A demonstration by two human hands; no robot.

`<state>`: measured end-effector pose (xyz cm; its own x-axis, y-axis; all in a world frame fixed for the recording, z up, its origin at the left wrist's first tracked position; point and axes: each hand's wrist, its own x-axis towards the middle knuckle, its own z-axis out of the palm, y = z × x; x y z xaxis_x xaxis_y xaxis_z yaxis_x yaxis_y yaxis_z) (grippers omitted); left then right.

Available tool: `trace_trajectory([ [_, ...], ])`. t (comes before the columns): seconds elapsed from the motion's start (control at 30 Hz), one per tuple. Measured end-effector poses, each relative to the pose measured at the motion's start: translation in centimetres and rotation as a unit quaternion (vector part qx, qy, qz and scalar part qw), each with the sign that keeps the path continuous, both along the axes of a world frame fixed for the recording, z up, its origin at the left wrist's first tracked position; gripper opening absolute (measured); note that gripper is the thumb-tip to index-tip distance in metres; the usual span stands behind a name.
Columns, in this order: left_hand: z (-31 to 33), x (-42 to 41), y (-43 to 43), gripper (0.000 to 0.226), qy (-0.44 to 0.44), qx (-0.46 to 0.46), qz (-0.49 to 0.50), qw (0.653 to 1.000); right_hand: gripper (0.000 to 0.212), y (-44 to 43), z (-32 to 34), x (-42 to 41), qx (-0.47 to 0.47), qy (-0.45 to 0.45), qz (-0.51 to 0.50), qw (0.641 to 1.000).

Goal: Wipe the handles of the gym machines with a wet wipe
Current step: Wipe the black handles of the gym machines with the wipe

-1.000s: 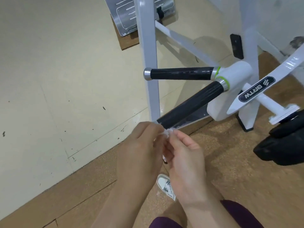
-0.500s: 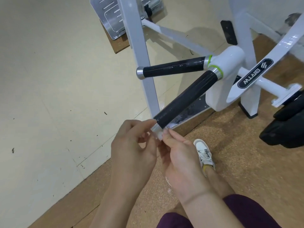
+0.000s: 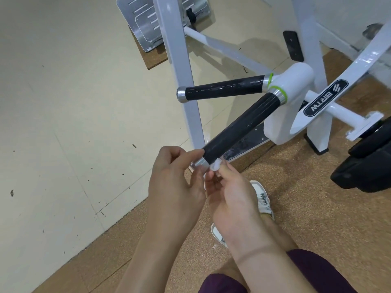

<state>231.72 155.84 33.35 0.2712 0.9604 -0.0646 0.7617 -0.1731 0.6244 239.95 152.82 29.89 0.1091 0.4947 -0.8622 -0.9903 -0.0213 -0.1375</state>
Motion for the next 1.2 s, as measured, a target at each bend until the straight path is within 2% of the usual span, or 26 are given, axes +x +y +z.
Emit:
trace_trajectory([
  [0.07,0.1,0.2,0.1,0.028,0.024,0.007,-0.007,1.0,0.012,-0.7,0.3,0.2,0.035,-0.016,0.049,0.998],
  [0.17,0.2,0.3,0.1,0.028,0.042,0.018,-0.004,0.999,0.015,-0.6,0.6,1.2,0.006,-0.041,0.073,0.996],
  [0.27,0.3,0.4,0.1,0.028,0.065,0.028,-0.017,0.997,0.011,0.1,1.1,3.2,-0.017,-0.031,0.004,0.999],
  [0.33,0.3,0.3,0.1,0.029,0.076,0.029,-0.022,0.996,0.007,0.3,1.2,3.8,-0.024,-0.076,-0.021,0.997],
  [0.37,0.3,0.4,0.1,0.029,0.078,0.03,-0.02,0.996,0.007,0.3,1.1,3.4,-0.032,-0.118,0.008,0.993],
  [0.43,0.2,0.5,0.1,0.028,0.076,0.027,-0.007,0.997,0.019,-0.2,0.9,1.7,-0.045,-0.188,0.091,0.977],
  [0.47,0.2,0.6,0.1,0.027,0.076,0.025,-0.001,0.997,0.025,-0.3,0.8,0.9,-0.058,-0.197,0.112,0.972],
  [0.57,0.2,1.0,0.1,0.027,0.074,0.012,0.009,0.997,0.01,-0.1,0.5,0.5,-0.079,-0.16,0.149,0.973],
  [0.67,0.4,1.4,0.0,0.028,0.082,0.012,0.017,0.996,0.013,0.5,0.6,1.8,-0.058,-0.093,0.159,0.981],
  [0.8,0.4,1.4,-0.2,0.03,0.105,0.039,-0.001,0.994,0.013,1.2,0.9,3.1,-0.048,-0.028,0.032,0.998],
  [0.87,0.5,1.4,-0.2,0.031,0.119,0.048,-0.012,0.992,0.012,1.2,0.7,3.0,-0.055,-0.027,-0.003,0.998],
  [1.03,0.6,2.0,-0.2,0.033,0.132,0.079,-0.045,0.987,0.013,0.6,1.5,2.9,-0.051,-0.06,0.082,0.993],
  [1.13,0.4,2.5,-0.1,0.034,0.127,0.098,-0.079,0.984,0.01,1.1,1.5,5.3,-0.055,-0.066,0.006,0.996],
  [1.2,0.4,2.9,0.2,0.03,0.129,0.102,-0.1,0.981,0.011,1.1,1.4,5.4,-0.057,-0.077,0.002,0.995],
])
